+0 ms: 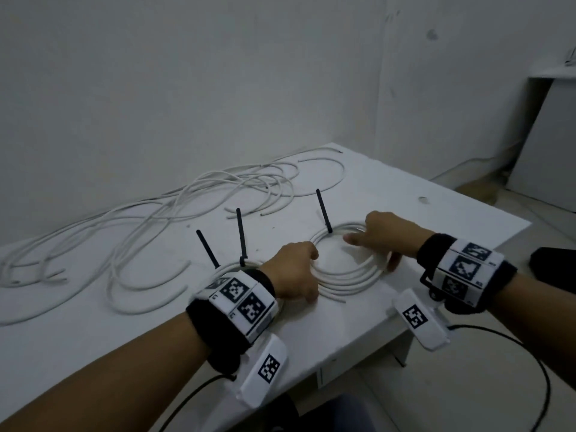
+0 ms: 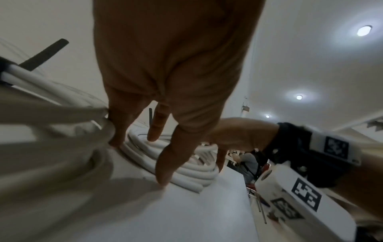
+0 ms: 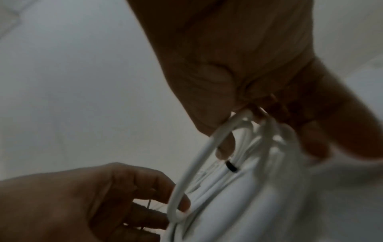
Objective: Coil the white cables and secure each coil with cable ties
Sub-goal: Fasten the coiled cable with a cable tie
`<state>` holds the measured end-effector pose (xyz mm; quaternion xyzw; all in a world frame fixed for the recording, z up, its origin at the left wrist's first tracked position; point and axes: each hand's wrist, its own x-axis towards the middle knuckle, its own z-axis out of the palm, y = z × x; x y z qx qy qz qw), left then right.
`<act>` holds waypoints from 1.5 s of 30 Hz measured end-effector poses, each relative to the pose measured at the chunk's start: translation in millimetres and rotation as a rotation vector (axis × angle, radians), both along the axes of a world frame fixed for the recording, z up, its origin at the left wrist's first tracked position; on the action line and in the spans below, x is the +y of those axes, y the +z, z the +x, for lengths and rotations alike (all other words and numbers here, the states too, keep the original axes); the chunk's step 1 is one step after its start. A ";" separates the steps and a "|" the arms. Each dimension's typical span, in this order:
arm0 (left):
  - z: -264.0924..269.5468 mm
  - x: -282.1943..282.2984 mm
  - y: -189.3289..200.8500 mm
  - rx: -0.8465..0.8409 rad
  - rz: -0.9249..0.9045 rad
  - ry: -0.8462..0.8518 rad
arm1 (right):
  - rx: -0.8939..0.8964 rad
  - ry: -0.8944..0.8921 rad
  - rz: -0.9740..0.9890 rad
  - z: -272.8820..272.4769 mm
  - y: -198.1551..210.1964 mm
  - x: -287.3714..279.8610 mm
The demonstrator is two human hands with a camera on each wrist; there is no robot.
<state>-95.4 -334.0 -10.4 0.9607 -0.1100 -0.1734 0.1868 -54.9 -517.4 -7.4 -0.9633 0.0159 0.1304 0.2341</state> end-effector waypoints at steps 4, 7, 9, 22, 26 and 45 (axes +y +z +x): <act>1.4 -4.0 -4.3 -0.112 -0.006 0.016 | 0.027 0.028 -0.062 -7.5 10.5 -6.4; 5.0 -3.4 -5.2 -0.127 0.002 0.043 | 0.070 0.043 -0.013 -8.3 0.6 -10.1; 3.4 -2.2 -4.1 -0.129 0.001 0.047 | 0.064 0.047 -0.018 -7.5 -1.8 -9.9; -13.8 18.5 14.9 -0.273 -0.089 -0.032 | -0.059 -0.016 0.012 -17.5 6.4 -13.3; -18.2 18.3 12.0 -0.242 -0.121 -0.035 | -0.061 -0.003 0.035 -24.2 -3.7 -11.6; -10.9 3.6 -7.5 -0.244 0.038 -0.199 | -0.101 0.062 0.025 -28.4 -13.8 -9.5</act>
